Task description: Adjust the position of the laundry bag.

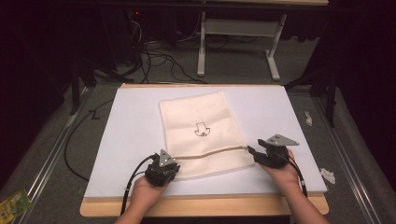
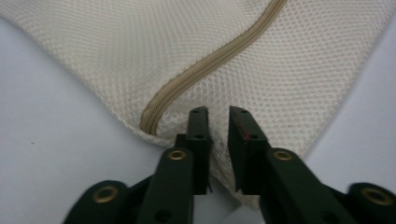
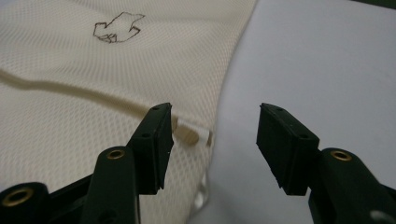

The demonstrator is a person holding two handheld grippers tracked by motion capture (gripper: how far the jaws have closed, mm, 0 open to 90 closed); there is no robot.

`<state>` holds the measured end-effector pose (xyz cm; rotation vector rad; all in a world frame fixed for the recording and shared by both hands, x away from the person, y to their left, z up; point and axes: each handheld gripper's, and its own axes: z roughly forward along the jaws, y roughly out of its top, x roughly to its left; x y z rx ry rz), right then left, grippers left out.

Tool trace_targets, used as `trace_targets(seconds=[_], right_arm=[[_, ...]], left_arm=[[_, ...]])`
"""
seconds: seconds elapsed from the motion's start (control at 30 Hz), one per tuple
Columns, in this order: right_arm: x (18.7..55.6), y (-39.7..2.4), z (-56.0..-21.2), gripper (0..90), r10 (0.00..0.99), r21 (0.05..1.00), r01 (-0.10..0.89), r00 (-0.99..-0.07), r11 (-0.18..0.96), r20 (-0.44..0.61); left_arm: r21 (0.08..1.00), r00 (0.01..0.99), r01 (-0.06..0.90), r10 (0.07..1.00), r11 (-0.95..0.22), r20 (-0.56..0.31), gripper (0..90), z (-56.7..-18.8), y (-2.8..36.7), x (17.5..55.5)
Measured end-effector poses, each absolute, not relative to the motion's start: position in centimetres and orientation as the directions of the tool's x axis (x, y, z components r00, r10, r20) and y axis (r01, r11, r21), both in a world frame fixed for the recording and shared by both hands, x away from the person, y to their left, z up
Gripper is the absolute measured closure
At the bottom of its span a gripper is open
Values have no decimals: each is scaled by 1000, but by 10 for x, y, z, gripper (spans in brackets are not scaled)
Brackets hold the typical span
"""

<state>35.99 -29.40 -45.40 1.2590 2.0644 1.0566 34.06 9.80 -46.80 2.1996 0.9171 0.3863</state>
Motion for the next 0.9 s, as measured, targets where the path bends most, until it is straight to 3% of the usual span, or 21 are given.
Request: trace_targets(seconds=[0.13, 0.27, 0.4, 0.5, 0.53, 0.57, 0.9], right_arm=[[391, -278, -456, 466, 905, 811, 526, -424, 257, -12], [426, -263, -461, 469, 911, 772, 583, -412, 252, 14], [448, -255, -468, 496, 910, 734, 632, -413, 248, 48], [454, -251, -476, 654, 910, 701, 662, -412, 266, 43], [452, -250, -476, 779, 913, 704, 653, -409, 281, 15], [451, -251, -475, 826, 906, 699, 655, -422, 287, 23], [402, -277, -470, 858, 859, 670, 646, -511, 366, 23]], left_arm=[[750, 666, 488, 746, -448, 12, 554, -462, 109, 340], [754, 637, 512, 770, -411, -12, 484, -463, 120, 345], [750, 632, 525, 775, -402, -27, 471, -465, 125, 348], [761, 633, 511, 774, -401, -18, 476, -464, 126, 347], [769, 636, 500, 772, -399, -13, 476, -462, 126, 345], [770, 640, 494, 768, -403, -9, 475, -462, 126, 345], [773, 670, 490, 741, -404, -37, 467, -462, 122, 343]])
